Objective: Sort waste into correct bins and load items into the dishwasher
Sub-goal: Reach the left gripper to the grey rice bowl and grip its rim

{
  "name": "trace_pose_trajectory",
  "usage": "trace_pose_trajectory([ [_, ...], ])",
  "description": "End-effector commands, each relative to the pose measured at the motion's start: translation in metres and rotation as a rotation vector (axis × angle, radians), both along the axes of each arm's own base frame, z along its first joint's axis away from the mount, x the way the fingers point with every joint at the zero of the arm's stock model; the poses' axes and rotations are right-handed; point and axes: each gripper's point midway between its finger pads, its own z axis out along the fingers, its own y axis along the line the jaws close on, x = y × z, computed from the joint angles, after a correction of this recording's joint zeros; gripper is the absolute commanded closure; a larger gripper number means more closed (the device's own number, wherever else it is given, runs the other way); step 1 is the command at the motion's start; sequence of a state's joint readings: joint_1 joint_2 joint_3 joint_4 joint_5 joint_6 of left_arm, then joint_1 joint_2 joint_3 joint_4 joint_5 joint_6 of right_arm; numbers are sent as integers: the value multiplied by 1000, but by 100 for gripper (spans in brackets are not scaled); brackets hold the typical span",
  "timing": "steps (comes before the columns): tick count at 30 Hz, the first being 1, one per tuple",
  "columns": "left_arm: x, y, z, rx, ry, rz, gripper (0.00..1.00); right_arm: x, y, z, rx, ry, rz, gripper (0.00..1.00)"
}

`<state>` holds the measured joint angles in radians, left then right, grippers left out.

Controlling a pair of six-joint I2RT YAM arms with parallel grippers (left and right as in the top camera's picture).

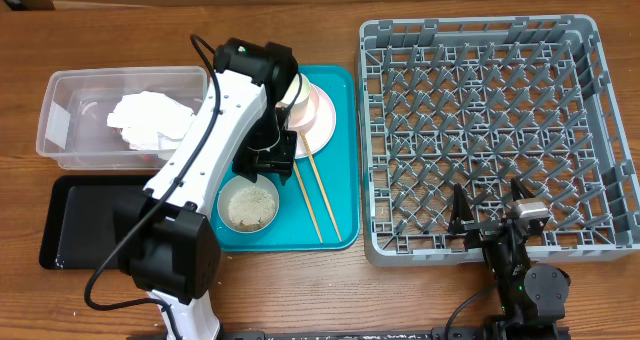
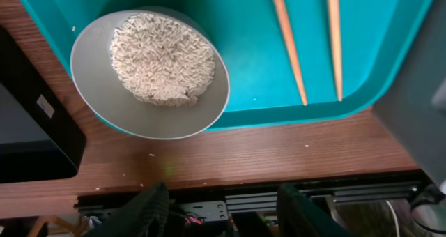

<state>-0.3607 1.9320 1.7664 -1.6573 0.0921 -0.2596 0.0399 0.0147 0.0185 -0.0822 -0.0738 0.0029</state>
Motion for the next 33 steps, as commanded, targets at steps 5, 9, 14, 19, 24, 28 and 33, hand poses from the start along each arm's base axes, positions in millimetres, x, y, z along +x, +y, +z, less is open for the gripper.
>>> trace_pose_trajectory([
  [5, -10, -2, -28, 33, 18, 18, 47, 0, -1, -1, -4, -7, -4, 0],
  [9, -14, -2, -48, 36, 24, 32, 48, 0, -1, -1, -4, -7, -4, 0],
  [14, -12, -3, -70, 26, 4, 32, 49, 0, -1, -1, -4, -7, -4, 0],
  [19, -9, -4, -88, 12, -24, 32, 49, 0, -1, -1, -4, -7, -4, 0],
  [24, -9, -4, -103, 5, -43, 33, 53, 0, -1, -1, -4, -7, -4, 0],
  [28, -8, -4, -107, 2, -50, 33, 58, 0, -1, -1, -4, -7, -4, 0],
  [33, -1, -7, -108, -10, -78, 33, 65, 0, -1, -1, -4, -7, -4, 0],
])
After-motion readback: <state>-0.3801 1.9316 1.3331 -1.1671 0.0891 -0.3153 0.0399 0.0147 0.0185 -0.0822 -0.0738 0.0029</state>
